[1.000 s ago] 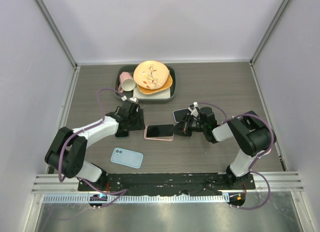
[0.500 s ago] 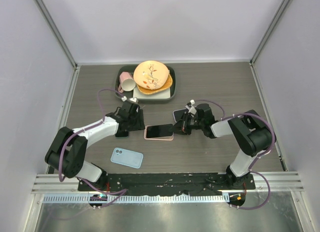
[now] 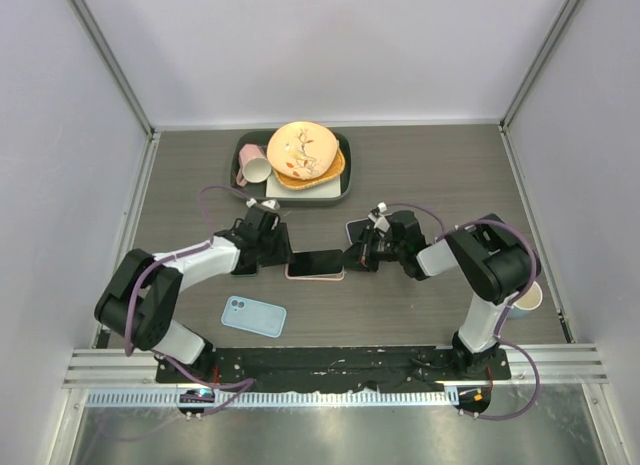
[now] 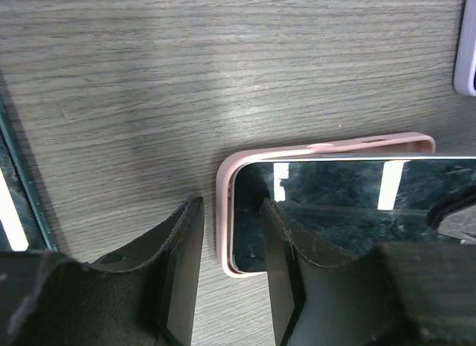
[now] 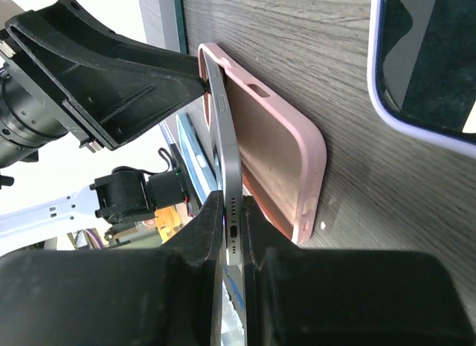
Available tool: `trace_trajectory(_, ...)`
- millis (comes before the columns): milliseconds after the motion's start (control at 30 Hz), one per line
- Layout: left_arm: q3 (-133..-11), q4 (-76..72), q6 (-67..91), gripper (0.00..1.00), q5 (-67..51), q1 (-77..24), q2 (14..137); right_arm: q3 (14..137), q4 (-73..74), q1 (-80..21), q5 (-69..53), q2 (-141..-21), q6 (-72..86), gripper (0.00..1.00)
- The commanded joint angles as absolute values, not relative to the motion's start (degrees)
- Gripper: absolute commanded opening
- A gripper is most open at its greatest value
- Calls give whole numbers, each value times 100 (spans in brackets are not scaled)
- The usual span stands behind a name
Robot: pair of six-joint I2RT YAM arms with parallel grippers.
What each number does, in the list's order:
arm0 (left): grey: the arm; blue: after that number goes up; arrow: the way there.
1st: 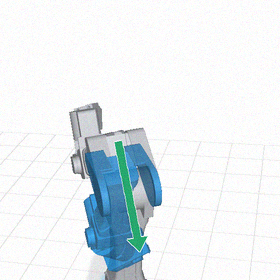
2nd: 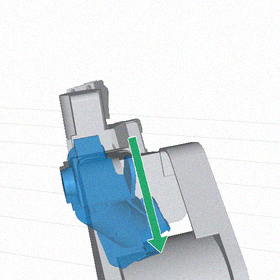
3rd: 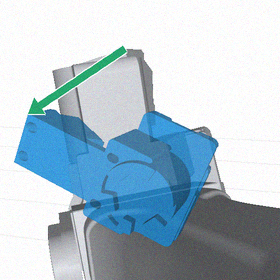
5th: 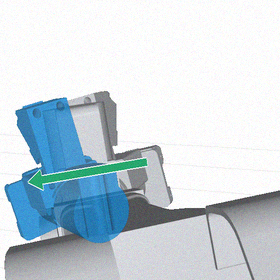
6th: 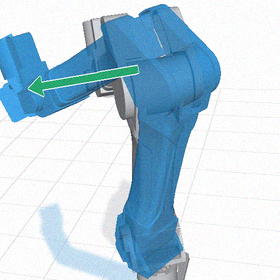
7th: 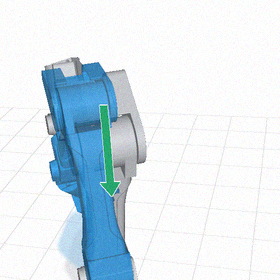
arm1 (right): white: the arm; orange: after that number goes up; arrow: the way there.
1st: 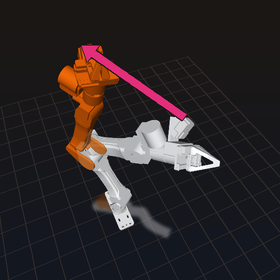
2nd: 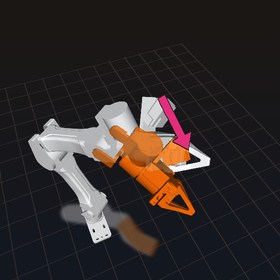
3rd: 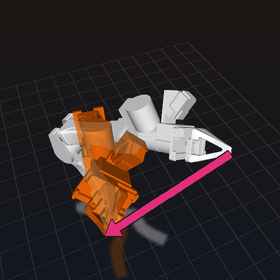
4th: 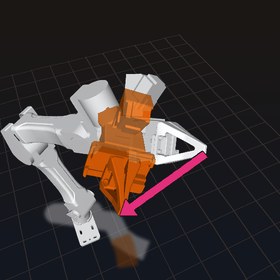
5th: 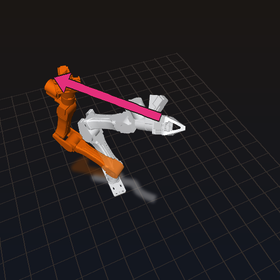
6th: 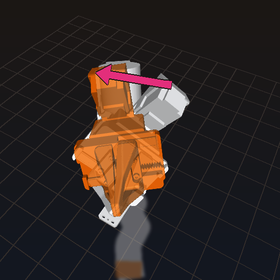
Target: Put the phone into the phone case
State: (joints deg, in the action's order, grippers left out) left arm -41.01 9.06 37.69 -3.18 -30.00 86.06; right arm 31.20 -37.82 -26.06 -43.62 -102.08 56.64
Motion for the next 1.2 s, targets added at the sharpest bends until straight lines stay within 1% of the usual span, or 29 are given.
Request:
trace_trajectory(0, -3982, 396, 4025, 40, -702, -3032, 8727, 2997, -4086, -2865, -3779, -10599, 5950, 1)
trace_trajectory(133, -3876, 71, 4218, 38, -958, -3032, 8780, 2979, -4368, -2970, -3779, -10810, 6091, 1)
trace_trajectory(300, -3841, 26, 4306, 37, -1159, -3041, 8789, 2971, -4377, -2979, -3805, -10846, 6073, 1)
trace_trajectory(433, -3815, -324, 4412, 37, -1415, -3041, 8824, 3006, -4377, -2988, -3814, -10890, 6047, 1)
trace_trajectory(600, -3814, -501, 4412, 36, -1617, -3041, 8859, 3138, -4271, -3006, -3788, -11065, 6003, 1)
trace_trajectory(733, -3884, -449, 4360, 37, -1653, -3059, 8851, 3234, -3799, -3023, -3700, -11101, 5732, 1)
trace_trajectory(833, -4121, -18, 4070, 38, -1425, -3146, 8728, 3313, -3360, -3041, -3534, -11074, 5451, 1)
trace_trajectory(1000, -4534, 1245, 3561, 44, -336, -3217, 8280, 3507, -2463, -3041, -3226, -10951, 4914, 1)
trace_trajectory(1100, -4666, 1668, 3367, 47, 165, -3208, 7964, 3621, -1891, -3050, -2971, -10881, 4553, 1)
trace_trajectory(1167, -4737, 1819, 3322, 48, 281, -3208, 7753, 3674, -1609, -3050, -2848, -10828, 4422, 1)
